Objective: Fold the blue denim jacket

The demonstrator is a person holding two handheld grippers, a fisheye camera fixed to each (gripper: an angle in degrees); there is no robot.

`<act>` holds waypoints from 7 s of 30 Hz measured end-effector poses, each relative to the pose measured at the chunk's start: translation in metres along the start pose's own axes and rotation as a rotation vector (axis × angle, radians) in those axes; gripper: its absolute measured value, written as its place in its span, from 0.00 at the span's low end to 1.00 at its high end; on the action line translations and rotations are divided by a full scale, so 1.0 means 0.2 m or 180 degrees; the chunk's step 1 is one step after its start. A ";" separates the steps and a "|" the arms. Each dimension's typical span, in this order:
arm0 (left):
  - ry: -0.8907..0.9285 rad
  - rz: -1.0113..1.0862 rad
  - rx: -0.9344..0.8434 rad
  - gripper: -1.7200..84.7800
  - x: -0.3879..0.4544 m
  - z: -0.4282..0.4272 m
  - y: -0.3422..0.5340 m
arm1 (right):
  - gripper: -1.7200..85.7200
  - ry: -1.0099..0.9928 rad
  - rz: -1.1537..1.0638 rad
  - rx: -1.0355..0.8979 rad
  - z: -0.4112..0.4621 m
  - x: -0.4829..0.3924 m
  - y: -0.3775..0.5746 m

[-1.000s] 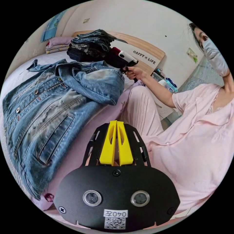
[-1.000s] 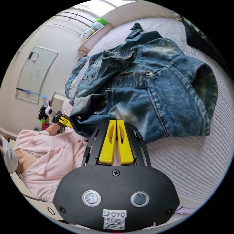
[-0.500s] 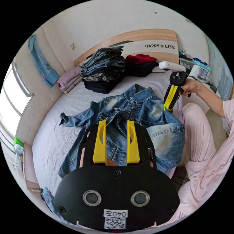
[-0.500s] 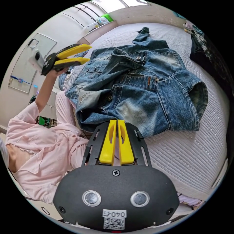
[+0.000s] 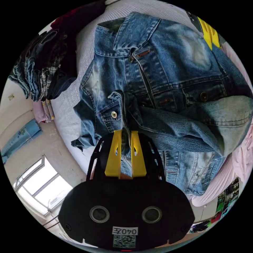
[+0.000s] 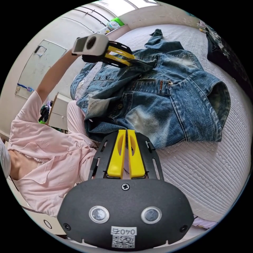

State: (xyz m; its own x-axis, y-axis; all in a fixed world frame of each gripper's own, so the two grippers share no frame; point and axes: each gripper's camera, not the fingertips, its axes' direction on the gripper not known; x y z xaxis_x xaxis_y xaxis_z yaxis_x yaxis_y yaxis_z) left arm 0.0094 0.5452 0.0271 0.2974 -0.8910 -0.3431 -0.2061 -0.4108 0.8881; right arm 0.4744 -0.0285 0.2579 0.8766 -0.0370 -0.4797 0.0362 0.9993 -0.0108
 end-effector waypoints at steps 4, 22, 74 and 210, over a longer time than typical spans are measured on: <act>-0.0259 -0.0270 0.0617 0.01 0.07 -0.16 0.31 | 0.01 0.0020 -0.0030 0.0027 0.00 0.01 0.04; -0.0119 -0.2172 0.5139 0.01 0.33 -0.67 2.94 | 0.01 -0.1348 0.0009 0.0801 -0.15 0.22 0.30; 0.1558 -0.2287 0.1152 0.01 0.42 0.30 0.72 | 0.08 0.1460 -0.0233 -0.0272 -0.05 -1.14 0.09; 0.0465 -0.2307 0.3149 0.01 -0.86 0.72 2.69 | 0.01 -0.0069 0.0524 0.0151 -0.37 -0.37 -0.49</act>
State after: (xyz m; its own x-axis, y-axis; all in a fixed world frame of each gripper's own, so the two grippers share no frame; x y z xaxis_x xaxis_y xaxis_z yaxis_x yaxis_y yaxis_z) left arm -0.2872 0.4498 0.5204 0.7250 -0.3928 -0.5658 -0.5477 -0.8268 -0.1279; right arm 0.3715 -0.1240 0.2299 0.8827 0.1266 -0.4526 -0.0867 0.9904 0.1080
